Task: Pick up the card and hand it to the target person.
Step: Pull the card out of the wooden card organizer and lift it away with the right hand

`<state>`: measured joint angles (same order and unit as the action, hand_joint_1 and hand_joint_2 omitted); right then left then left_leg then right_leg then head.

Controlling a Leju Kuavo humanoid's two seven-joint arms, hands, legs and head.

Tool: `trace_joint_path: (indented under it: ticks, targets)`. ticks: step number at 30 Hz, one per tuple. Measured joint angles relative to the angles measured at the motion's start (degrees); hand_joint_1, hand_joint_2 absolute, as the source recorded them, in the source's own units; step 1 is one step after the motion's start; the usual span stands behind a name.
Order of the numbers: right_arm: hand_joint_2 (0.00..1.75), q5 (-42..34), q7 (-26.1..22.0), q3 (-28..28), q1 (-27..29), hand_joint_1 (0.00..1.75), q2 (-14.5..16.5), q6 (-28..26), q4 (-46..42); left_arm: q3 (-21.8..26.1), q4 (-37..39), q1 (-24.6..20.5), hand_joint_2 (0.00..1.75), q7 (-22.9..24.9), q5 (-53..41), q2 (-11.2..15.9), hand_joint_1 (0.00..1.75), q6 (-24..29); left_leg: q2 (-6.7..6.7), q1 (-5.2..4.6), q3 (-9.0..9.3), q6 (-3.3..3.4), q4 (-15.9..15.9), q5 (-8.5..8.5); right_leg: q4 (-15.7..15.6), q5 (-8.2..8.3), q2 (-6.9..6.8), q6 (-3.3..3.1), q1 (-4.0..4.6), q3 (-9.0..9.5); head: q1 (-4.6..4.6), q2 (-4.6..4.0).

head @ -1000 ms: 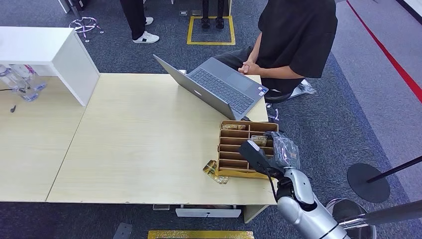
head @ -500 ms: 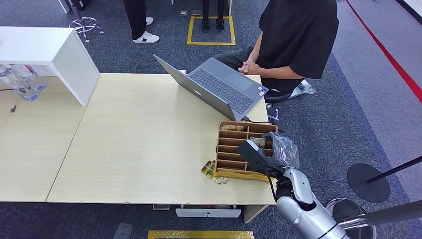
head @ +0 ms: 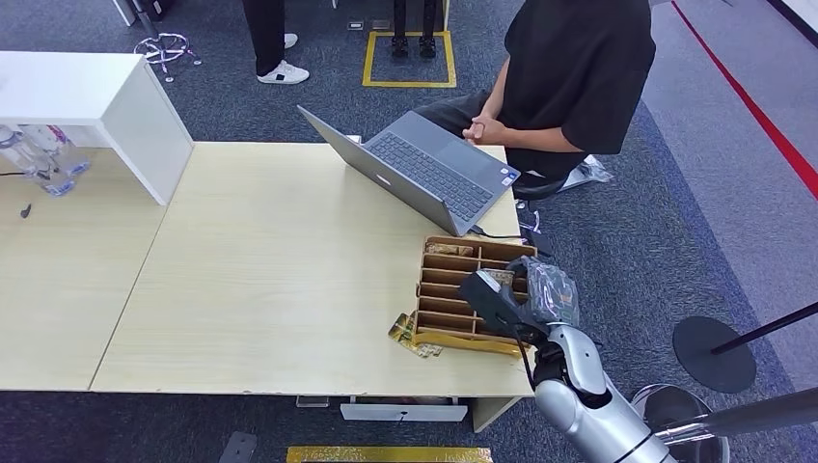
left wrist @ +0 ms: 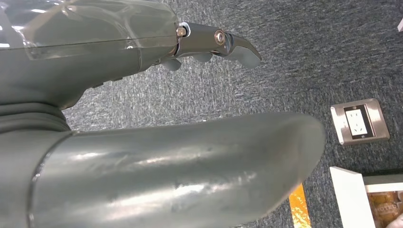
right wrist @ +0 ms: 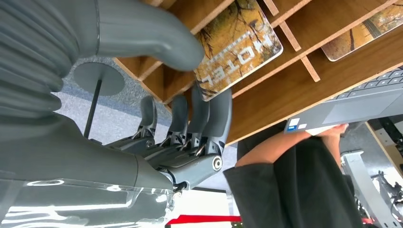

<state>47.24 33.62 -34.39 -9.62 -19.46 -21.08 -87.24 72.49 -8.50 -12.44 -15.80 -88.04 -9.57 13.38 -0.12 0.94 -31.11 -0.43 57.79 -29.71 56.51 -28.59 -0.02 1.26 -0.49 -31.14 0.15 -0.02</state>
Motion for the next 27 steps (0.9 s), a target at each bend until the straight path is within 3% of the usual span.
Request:
trace_joint_path:
  ticks: [11, 27]
  targets:
    - [1.75, 0.87, -0.03, -0.61, -0.36, 1.40, 0.28, 0.03, 0.48, -0.01, 0.00, -0.09, 0.00, 0.00, 0.00, -0.12, 0.00, 0.07, 0.00, 0.00, 0.01, 0.00, 0.00, 0.00, 0.00, 0.00, 0.00, 0.00, 0.00, 0.01, -0.01, 0.00]
    - [1.75, 4.13, 0.07, -1.03, -0.38, 1.41, 0.60, -0.43, 0.99, -0.01, 0.00, -0.24, 0.00, 0.06, -0.01, -0.37, 0.00, 0.37, 0.00, 0.00, 0.01, 0.00, 0.01, 0.00, 0.00, 0.01, 0.00, 0.00, 0.00, 0.01, -0.01, 0.00]
